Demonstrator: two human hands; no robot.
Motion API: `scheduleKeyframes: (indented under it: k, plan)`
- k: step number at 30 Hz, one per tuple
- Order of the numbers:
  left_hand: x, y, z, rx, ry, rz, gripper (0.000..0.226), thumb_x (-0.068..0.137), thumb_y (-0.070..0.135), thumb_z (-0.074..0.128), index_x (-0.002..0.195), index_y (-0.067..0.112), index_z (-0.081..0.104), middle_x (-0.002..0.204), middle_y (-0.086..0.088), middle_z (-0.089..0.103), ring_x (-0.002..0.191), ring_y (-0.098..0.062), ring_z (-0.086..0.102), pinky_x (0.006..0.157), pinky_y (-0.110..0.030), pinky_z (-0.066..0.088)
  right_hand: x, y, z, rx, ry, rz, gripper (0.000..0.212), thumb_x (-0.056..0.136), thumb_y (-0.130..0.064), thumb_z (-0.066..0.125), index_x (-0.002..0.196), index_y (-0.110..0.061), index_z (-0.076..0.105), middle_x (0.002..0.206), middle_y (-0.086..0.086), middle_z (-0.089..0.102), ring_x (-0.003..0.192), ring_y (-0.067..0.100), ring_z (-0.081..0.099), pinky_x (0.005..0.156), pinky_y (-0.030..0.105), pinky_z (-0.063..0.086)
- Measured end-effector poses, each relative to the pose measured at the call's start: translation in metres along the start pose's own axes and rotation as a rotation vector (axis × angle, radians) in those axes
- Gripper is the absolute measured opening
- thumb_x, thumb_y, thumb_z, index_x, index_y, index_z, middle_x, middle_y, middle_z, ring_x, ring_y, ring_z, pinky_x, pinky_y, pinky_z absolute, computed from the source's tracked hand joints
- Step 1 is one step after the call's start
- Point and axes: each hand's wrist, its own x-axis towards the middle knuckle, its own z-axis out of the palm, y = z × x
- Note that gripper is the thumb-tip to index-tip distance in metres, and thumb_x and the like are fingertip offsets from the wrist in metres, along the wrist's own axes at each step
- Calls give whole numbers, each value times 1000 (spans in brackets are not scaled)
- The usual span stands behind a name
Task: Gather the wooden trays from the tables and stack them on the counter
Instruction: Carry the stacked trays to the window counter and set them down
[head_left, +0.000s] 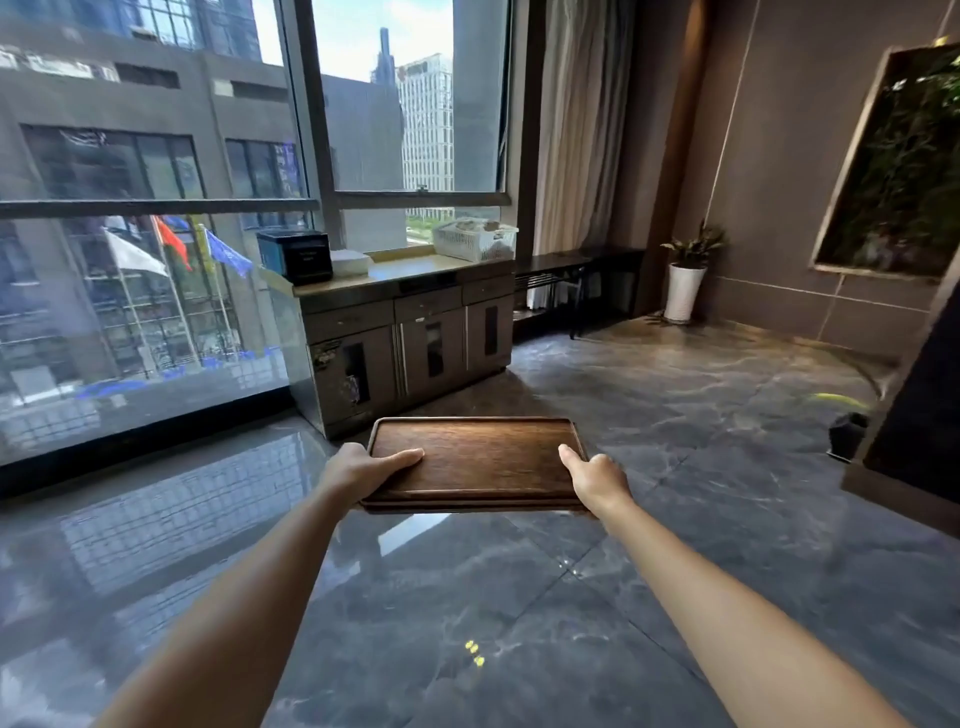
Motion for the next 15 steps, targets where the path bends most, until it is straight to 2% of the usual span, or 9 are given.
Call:
scheduleKeyframes:
  k: [4, 5, 6, 7, 8, 9, 10, 12, 15]
  plan:
    - [123, 30, 28, 3, 20, 10, 68, 62, 62, 73, 89, -1, 71, 85, -13, 68, 88, -30, 66, 67, -33, 44, 123, -26, 19, -33, 13, -21, 61, 95, -44, 42, 114, 11, 59, 125, 28, 60, 116, 38, 56, 91, 35, 45]
    - [152, 42, 32, 2, 29, 5, 67, 62, 62, 73, 87, 0, 70, 83, -12, 67, 91, -31, 66, 68, -33, 43, 154, -37, 21, -37, 15, -32, 60, 95, -43, 42, 113, 12, 60, 125, 27, 60, 115, 38, 57, 84, 33, 48]
    - [182, 53, 35, 5, 32, -3, 64, 62, 62, 72, 83, 1, 69, 81, -11, 64, 94, -33, 66, 67, -32, 42, 184, -51, 23, -37, 10, -36, 58, 96, -41, 43, 114, 12, 59, 125, 26, 60, 114, 38, 58, 70, 27, 52]
    - [211, 65, 37, 4, 36, -4, 61, 62, 63, 72, 77, 4, 66, 80, -11, 63, 96, -34, 66, 66, -31, 41, 213, -65, 24, -29, 11, -46, 56, 97, -37, 43, 115, 13, 58, 125, 25, 59, 113, 38, 59, 53, 18, 50]
    - [240, 77, 38, -2, 41, -1, 60, 60, 64, 72, 72, 6, 64, 79, -13, 63, 97, -36, 66, 65, -30, 40, 241, -80, 25, -16, 12, -54, 54, 97, -35, 44, 116, 14, 58, 125, 26, 59, 112, 38, 59, 41, 11, 45]
    - [268, 89, 38, -8, 50, 1, 63, 56, 66, 71, 70, 5, 63, 81, -16, 66, 97, -37, 66, 64, -30, 40, 270, -94, 26, 6, 8, -65, 53, 97, -34, 44, 115, 14, 57, 124, 25, 59, 110, 39, 60, 40, 11, 46]
    - [297, 101, 38, -13, 64, -3, 68, 54, 67, 71, 73, 2, 66, 85, -19, 69, 96, -37, 66, 64, -29, 40, 299, -106, 28, 23, 0, -70, 53, 97, -35, 45, 115, 13, 58, 124, 25, 59, 107, 39, 61, 43, 18, 50]
    - [349, 122, 39, -9, 87, -14, 73, 59, 64, 72, 87, -3, 70, 91, -19, 70, 96, -35, 66, 66, -29, 42, 356, -123, 37, 41, -11, -63, 53, 96, -36, 46, 115, 12, 57, 123, 23, 59, 97, 37, 61, 35, 26, 46]
    - [423, 144, 50, -12, 96, -45, 71, 63, 62, 72, 93, -2, 70, 94, -17, 70, 96, -33, 66, 69, -30, 45, 441, -139, 53, 99, -56, -43, 53, 94, -38, 50, 115, 10, 57, 122, 23, 58, 86, 30, 55, 23, 18, 42]
